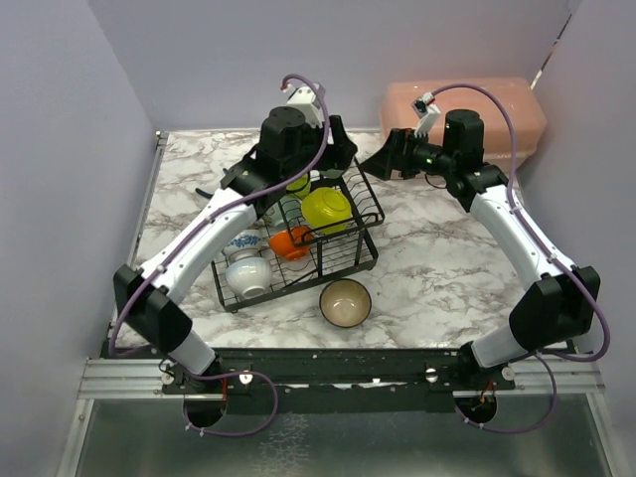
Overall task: Load the bowls into the dish rack
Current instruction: Adjust the bowl in the dish rack.
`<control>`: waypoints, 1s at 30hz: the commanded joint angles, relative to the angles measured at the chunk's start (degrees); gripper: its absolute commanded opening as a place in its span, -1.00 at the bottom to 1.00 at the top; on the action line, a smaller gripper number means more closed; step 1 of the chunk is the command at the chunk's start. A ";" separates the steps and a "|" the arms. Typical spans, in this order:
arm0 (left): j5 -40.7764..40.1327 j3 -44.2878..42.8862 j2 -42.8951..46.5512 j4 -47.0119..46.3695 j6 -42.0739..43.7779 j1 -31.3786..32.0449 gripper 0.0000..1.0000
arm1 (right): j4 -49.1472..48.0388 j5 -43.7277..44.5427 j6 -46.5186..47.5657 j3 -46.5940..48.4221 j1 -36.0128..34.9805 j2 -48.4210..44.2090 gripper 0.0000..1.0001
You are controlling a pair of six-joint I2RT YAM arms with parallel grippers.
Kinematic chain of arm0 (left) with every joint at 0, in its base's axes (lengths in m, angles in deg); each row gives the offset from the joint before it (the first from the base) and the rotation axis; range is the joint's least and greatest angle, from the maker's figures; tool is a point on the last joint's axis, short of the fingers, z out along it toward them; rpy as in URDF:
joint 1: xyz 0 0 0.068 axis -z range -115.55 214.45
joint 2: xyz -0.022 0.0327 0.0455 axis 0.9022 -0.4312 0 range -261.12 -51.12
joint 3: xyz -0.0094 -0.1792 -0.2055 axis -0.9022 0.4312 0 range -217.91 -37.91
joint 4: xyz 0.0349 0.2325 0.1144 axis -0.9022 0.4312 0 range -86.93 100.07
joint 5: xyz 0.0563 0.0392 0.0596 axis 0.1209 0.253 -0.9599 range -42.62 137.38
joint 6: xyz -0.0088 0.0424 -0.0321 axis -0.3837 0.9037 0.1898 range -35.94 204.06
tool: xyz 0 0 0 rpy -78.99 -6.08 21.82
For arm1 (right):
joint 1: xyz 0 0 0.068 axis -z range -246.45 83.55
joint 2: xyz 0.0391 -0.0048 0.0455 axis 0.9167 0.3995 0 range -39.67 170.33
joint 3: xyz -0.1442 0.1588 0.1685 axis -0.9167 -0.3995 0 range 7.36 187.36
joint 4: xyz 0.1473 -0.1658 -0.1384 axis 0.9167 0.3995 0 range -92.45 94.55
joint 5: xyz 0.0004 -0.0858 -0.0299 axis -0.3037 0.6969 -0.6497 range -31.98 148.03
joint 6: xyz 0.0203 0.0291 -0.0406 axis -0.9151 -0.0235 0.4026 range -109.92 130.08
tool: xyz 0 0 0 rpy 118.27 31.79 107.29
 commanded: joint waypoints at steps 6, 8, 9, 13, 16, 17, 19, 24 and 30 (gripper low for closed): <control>-8.95 11.91 18.83 6.80 0.90 -0.06 0.46 | 11.21 -7.28 4.32 6.32 -2.05 -1.36 0.90; -11.36 14.08 21.88 8.58 0.65 -0.06 0.47 | 14.47 -5.36 6.03 8.27 -3.84 -1.63 0.89; -12.65 15.06 23.34 9.54 0.37 -0.06 0.48 | 16.08 -4.37 6.92 9.15 -4.63 -1.64 0.89; -16.30 18.09 27.13 13.82 -1.20 -0.06 0.51 | 23.14 -0.81 9.75 12.86 -8.93 -0.63 0.88; -17.38 20.14 28.73 17.19 -3.48 -0.06 0.54 | 26.44 0.46 10.23 13.83 -11.72 0.57 0.88; -17.44 21.05 29.13 17.79 -4.23 -0.06 0.55 | 27.24 0.84 10.30 13.79 -12.47 0.84 0.88; -17.43 22.82 30.03 18.27 -5.62 -0.06 0.59 | 28.75 1.31 10.37 13.44 -13.58 1.07 0.87; -16.64 26.48 31.48 17.92 -8.04 -0.12 0.64 | 30.82 2.62 9.99 11.89 -14.74 1.31 0.87; -14.59 28.23 31.76 15.78 -9.19 -0.15 0.64 | 30.07 1.11 9.31 10.76 -15.20 2.95 0.87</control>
